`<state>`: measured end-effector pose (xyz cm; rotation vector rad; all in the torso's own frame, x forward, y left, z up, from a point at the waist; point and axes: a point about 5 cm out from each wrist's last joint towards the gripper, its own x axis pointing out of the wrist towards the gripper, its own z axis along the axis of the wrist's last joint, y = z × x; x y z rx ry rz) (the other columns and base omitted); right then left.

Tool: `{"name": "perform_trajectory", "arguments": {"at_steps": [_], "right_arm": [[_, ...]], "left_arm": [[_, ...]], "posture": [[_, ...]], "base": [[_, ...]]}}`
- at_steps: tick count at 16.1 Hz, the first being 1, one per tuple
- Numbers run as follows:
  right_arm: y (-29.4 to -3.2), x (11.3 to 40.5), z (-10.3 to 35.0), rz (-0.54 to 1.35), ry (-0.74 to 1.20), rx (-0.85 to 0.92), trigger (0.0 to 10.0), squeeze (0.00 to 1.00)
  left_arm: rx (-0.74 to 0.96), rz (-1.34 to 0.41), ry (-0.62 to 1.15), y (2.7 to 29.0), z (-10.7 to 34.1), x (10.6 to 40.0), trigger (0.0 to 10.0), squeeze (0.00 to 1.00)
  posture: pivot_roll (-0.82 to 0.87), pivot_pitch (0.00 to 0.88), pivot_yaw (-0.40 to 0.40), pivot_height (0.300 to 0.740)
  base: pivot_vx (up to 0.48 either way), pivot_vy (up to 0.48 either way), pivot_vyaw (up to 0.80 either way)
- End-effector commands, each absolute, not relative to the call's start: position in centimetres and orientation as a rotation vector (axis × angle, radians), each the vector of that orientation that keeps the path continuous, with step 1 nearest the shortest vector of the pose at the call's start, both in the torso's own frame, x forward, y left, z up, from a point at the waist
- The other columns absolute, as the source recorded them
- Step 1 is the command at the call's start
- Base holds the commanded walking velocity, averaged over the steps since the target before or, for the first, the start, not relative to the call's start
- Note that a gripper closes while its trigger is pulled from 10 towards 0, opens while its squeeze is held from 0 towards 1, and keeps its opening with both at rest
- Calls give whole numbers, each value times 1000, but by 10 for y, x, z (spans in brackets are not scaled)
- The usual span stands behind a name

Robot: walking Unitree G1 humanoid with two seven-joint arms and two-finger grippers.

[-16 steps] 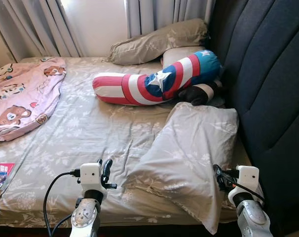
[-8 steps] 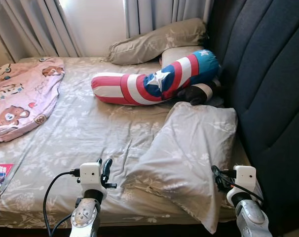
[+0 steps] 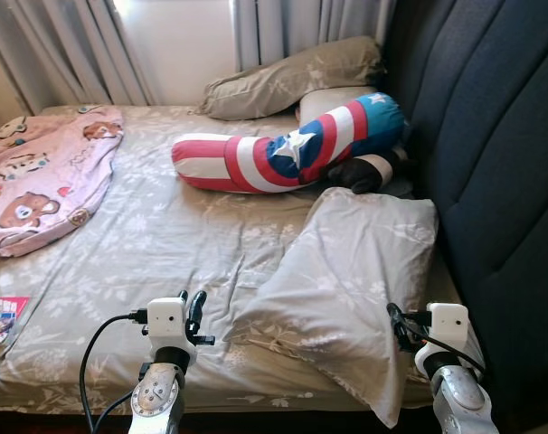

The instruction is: Clean up the room

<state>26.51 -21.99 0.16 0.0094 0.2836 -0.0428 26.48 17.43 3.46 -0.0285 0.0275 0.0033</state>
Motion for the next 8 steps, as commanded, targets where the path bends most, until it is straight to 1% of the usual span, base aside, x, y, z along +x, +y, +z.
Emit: {"name": "perform_trajectory", "arguments": {"at_steps": [1,3,8], "right_arm": [[-221,265,1,-43,294,1,10000,0],[-220,265,3,-38,268,3,10000,0],[-220,265,3,-40,272,1,10000,0]], "left_arm": [[-32,10,27,175,35,264,10000,0],[-30,16,28,176,35,263,10000,0],[-26,19,28,177,35,263,10000,0]], "posture": [[-26,0,-11,711],[-25,0,-11,711],[-24,0,-10,711]], "base": [[0,0,0],[0,0,0],[0,0,0]]}}
